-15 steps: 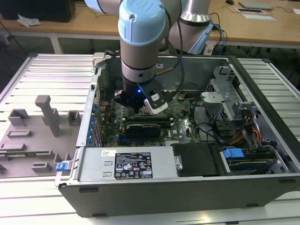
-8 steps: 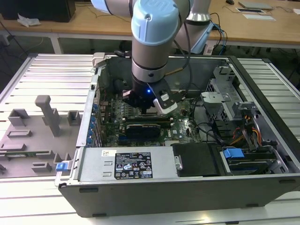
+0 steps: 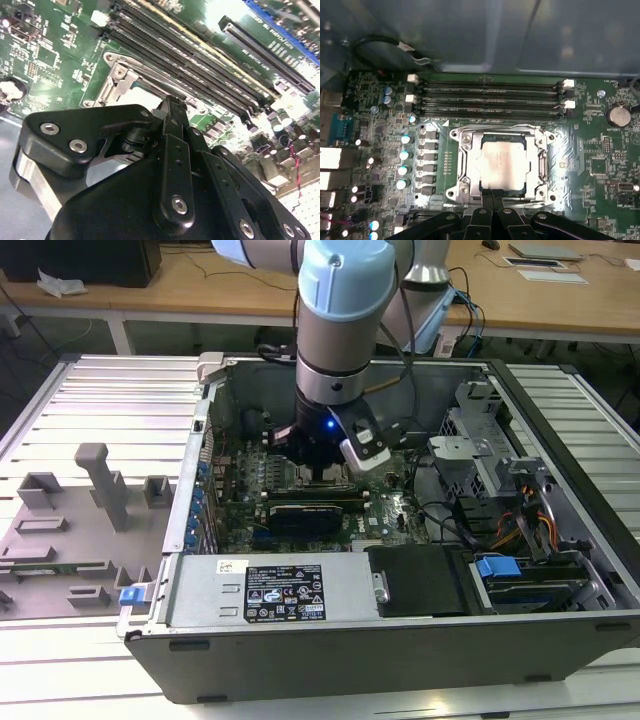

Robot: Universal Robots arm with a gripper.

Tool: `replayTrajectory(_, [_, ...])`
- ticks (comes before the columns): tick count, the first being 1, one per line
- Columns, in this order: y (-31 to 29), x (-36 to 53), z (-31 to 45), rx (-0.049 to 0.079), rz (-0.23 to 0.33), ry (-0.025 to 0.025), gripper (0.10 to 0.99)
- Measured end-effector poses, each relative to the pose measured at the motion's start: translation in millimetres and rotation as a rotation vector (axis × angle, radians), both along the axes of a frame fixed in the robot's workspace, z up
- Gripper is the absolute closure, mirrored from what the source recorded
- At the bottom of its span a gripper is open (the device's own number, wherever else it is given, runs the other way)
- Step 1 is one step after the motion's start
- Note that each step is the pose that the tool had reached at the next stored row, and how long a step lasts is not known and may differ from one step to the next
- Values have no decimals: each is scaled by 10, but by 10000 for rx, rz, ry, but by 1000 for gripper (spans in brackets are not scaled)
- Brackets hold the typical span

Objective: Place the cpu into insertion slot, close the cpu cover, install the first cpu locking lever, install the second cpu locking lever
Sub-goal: 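Install the second cpu locking lever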

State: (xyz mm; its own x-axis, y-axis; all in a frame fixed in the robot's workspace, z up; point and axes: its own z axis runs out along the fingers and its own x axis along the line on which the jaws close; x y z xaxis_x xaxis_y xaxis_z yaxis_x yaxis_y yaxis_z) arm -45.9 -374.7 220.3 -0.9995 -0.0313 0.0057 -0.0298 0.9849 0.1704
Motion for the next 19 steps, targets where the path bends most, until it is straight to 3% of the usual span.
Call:
replayTrajectory(6, [113, 94, -1, -324, -24, 0, 980])
replayTrajectory(10, [321, 110, 0, -532, -23, -1, 980])
replayTrajectory(11, [343, 110, 15, -604, -24, -1, 980])
replayTrajectory(15, [350, 111, 89, -775, -23, -2, 980])
replayTrajectory(19, [350, 110, 90, -786, -23, -1, 980])
